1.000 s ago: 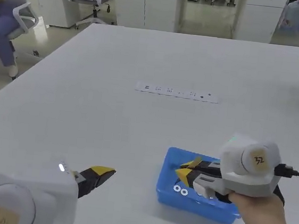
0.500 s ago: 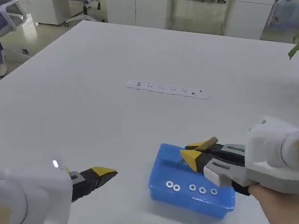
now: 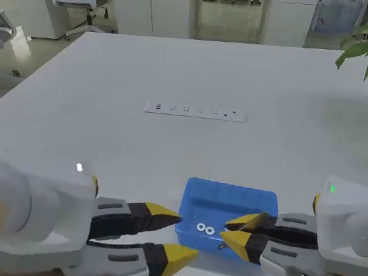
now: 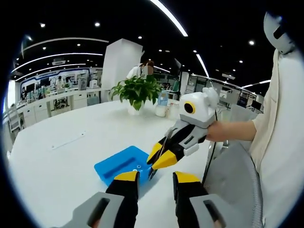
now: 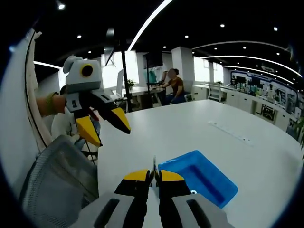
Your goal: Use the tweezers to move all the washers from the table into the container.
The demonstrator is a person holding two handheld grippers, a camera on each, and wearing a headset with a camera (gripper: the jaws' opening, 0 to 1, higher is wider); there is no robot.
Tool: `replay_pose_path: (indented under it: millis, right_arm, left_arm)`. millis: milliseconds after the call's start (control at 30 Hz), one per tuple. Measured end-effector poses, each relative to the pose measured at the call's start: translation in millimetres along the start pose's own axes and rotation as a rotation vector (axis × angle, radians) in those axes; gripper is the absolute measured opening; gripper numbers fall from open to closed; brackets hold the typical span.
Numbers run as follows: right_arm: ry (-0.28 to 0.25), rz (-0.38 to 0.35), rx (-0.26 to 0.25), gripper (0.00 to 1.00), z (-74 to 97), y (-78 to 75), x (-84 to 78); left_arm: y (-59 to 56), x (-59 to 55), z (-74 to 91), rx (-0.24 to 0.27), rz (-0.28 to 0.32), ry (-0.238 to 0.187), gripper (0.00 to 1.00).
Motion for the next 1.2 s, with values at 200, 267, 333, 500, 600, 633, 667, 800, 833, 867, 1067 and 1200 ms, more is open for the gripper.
replay_pose_path:
  millis: [200, 267, 333, 500, 600, 633, 667, 800, 833, 867, 1067, 1200]
  right_arm:
    - [0.035, 0.043, 0.081, 0.03, 4.4, 7.4, -5.2]
    - [0.041, 0.043, 0.098, 0.03, 7.0, 8.9, -6.5]
    - [0.062, 0.06, 0.104, 0.03, 9.1, 10.7, -10.5]
    - [0.131, 0.144, 0.109, 0.03, 9.2, 17.0, -26.4]
    - [0.158, 0.165, 0.123, 0.03, 8.9, 21.9, -32.1]
    - [0.172, 0.181, 0.124, 0.03, 8.5, 22.6, -34.6]
    - [0.182, 0.192, 0.127, 0.03, 8.1, 23.7, -36.3]
    - [0.221, 0.237, 0.145, 0.03, 6.0, 28.2, -44.1]
    - [0.227, 0.242, 0.146, 0.03, 5.7, 28.6, -45.4]
    - [0.235, 0.25, 0.149, 0.03, 5.3, 29.1, -47.1]
    - [0.266, 0.277, 0.161, 0.03, 5.2, 29.9, -53.4]
    - [0.286, 0.285, 0.17, 0.03, 5.4, 30.9, -58.4]
  left_arm:
    - [-4.5, 14.1, -16.6, -0.103, -0.068, 0.056, 0.17]
    - [-5.6, 14.5, -21.2, -0.122, -0.087, 0.079, 0.15]
    - [-9.1, 15.5, -25.8, -0.149, -0.103, 0.097, 0.11]
    - [-21.5, 15.9, -39.1, -0.221, -0.142, 0.141, 0.05]
    - [-26.2, 11.8, -47.6, -0.241, -0.177, 0.182, 0.07]
    - [-29.1, 11.2, -51.1, -0.253, -0.183, 0.191, 0.07]
    - [-31.0, 11.2, -53.3, -0.26, -0.184, 0.193, 0.07]
    - [-38.4, 9.7, -62.8, -0.291, -0.193, 0.213, 0.06]
    - [-39.0, 7.8, -64.2, -0.291, -0.206, 0.228, 0.05]
    - [-38.0, 4.7, -65.5, -0.284, -0.232, 0.254, 0.05]
    - [-36.9, -0.9, -65.3, -0.274, -0.255, 0.294, 0.0]
    - [-35.4, -7.2, -61.0, -0.279, -0.263, 0.332, 0.0]
Point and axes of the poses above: the centre of the closed fingertips' face, and the gripper's own axes: z roughly backward along the fingers, y roughly to its left, x roughly out of its top, the point moved 2 cm from there along z, roughly backward along the fingers, and after that the axes turned 9 degrees about -x, right-handed, at the moved point
